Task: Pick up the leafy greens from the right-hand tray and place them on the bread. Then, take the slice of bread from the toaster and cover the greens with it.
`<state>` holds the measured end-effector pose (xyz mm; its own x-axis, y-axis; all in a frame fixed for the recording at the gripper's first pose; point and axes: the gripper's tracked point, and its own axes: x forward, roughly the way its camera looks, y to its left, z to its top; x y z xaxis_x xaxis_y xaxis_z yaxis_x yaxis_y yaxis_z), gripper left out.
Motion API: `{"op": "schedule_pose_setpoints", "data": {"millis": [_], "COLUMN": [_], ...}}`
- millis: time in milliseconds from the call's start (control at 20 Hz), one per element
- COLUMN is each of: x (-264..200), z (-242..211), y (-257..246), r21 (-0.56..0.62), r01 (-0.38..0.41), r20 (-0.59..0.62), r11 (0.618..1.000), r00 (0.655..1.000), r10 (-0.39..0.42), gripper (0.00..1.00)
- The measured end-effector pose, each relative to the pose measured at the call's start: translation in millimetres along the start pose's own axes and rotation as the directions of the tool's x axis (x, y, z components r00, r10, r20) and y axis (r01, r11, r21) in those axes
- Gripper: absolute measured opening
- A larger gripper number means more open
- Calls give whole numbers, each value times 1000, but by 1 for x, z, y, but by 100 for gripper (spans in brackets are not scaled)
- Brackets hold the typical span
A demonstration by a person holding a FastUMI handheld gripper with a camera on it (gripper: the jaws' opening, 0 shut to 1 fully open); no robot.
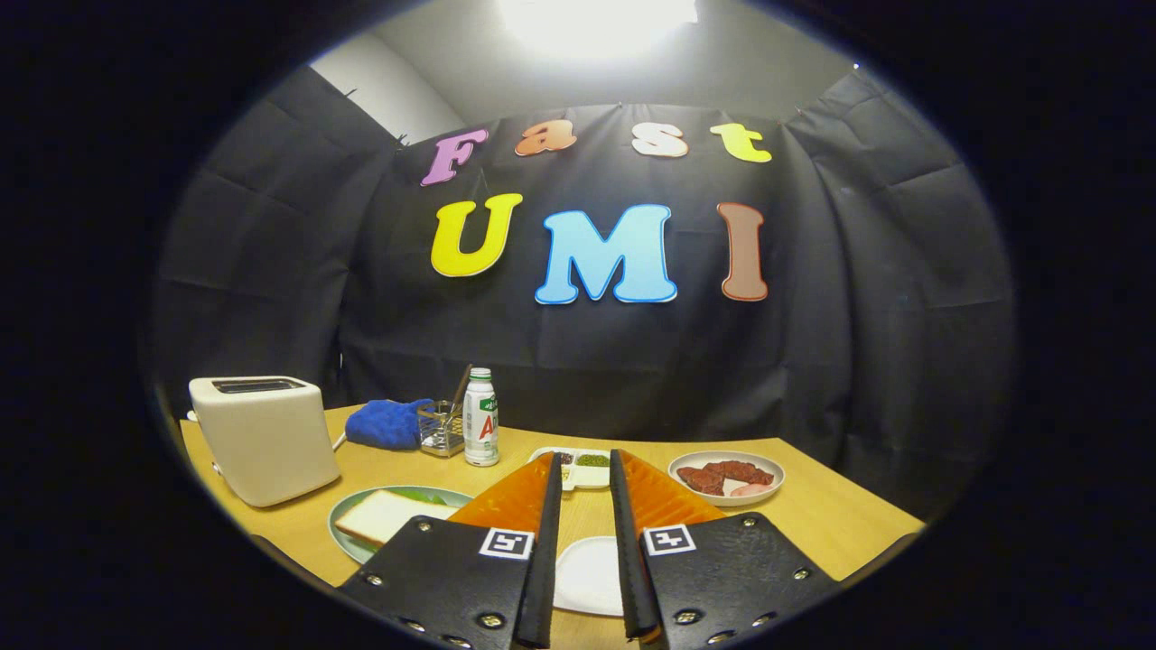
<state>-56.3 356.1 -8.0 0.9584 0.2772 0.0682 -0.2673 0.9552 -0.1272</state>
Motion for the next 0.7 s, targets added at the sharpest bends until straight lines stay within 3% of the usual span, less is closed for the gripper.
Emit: {"op": "schedule_pose_setpoints", "data": {"millis": [200,400,700], "x": [-8,-13,-27], "z": [-3,-10,-31], "y": [-21,-60,-168], "r21": [-32,33,39], "r01": [-8,-13,96], "r20": [-11,-27,-58], "r11": [999,999,995], "r00": [1000,1000,994], "r10": [8,14,-94], "gripper": [30,30,30]}}
